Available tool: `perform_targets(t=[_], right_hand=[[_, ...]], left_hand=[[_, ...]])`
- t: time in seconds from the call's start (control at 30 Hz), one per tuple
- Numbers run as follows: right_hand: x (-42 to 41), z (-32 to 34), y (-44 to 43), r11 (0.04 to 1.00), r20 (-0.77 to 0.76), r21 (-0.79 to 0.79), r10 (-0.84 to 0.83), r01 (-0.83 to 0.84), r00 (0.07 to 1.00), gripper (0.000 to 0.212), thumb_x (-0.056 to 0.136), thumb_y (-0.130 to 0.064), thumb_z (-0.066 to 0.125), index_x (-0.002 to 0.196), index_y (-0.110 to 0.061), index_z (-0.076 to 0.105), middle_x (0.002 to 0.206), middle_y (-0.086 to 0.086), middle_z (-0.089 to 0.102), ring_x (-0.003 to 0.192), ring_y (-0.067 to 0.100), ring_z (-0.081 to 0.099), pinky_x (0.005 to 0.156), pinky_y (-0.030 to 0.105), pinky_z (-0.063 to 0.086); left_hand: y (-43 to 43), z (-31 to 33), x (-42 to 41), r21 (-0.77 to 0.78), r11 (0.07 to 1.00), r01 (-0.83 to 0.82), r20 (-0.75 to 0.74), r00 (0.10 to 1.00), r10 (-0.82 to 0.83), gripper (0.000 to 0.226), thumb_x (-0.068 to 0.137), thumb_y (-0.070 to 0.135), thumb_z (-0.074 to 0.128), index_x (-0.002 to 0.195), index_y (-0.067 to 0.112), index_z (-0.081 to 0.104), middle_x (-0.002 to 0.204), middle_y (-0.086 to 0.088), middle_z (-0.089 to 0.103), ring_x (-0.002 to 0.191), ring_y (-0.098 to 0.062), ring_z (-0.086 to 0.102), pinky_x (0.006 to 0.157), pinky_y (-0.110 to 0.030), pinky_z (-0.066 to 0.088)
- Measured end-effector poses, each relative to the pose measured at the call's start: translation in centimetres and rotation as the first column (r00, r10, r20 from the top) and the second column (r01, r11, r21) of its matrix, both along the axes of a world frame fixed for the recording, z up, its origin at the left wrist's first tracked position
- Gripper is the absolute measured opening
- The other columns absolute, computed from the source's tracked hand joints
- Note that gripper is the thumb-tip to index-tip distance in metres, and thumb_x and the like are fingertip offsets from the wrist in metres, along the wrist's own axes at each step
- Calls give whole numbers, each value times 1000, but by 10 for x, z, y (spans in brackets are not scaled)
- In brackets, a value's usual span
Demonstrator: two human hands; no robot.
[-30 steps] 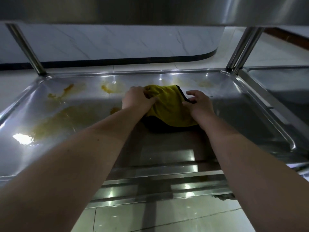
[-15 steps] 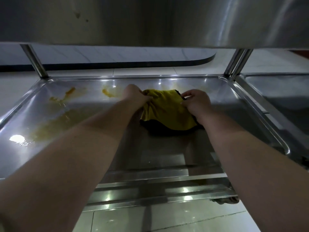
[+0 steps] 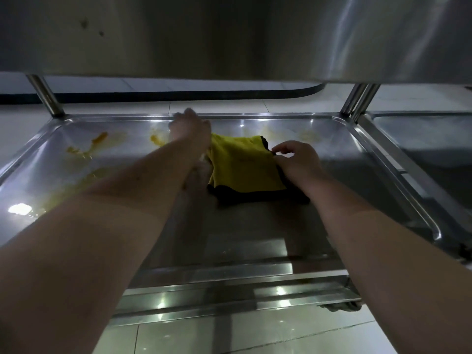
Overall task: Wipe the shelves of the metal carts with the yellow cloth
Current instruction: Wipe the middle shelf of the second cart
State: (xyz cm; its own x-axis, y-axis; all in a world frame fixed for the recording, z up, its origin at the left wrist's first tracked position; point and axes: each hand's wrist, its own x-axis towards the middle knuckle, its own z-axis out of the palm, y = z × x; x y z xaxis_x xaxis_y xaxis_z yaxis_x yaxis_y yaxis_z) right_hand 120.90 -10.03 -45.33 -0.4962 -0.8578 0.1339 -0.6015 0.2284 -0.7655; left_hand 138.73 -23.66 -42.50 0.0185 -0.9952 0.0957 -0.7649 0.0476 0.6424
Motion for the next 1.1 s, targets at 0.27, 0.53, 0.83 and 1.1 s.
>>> perform_targets(t=[0.27,0.53,0.83,1.1], right_hand=[[-7,-30,7,898,-459,428,123,98,880,48,105,-36,21,153,-39,17,164,-10,8,151,25,-1,118,60,2],[-15,-37,4,865,-442,498,196,57,875,51,103,-42,19,153,-42,11,164,-13,0,151,25,-5,115,61,-5],[52,-32,-25,856,-443,517,288,-20,849,55,103,-46,21,155,-36,7,165,-10,-4,150,31,-12,115,66,1],[76,-45,-33,869,-540,494,335,-31,772,56,101,-55,9,154,-42,-1,165,-5,-8,149,36,-13,111,67,-11]], left_hand=[[73,-54,-65,196,824,532,577,617,-535,69,95,68,15,154,40,-6,164,-4,-12,148,-36,-15,113,-63,-14],[31,-55,-11,180,889,422,616,656,-436,74,83,84,15,149,55,1,164,8,-8,149,-35,-10,104,-76,-10],[-12,-59,78,128,913,388,609,695,-381,53,97,63,12,149,55,-1,165,9,1,151,-30,1,113,-68,4],[0,-54,78,198,969,147,660,711,-242,72,81,86,10,146,60,-6,163,-13,-10,147,-45,-10,108,-71,-9]])
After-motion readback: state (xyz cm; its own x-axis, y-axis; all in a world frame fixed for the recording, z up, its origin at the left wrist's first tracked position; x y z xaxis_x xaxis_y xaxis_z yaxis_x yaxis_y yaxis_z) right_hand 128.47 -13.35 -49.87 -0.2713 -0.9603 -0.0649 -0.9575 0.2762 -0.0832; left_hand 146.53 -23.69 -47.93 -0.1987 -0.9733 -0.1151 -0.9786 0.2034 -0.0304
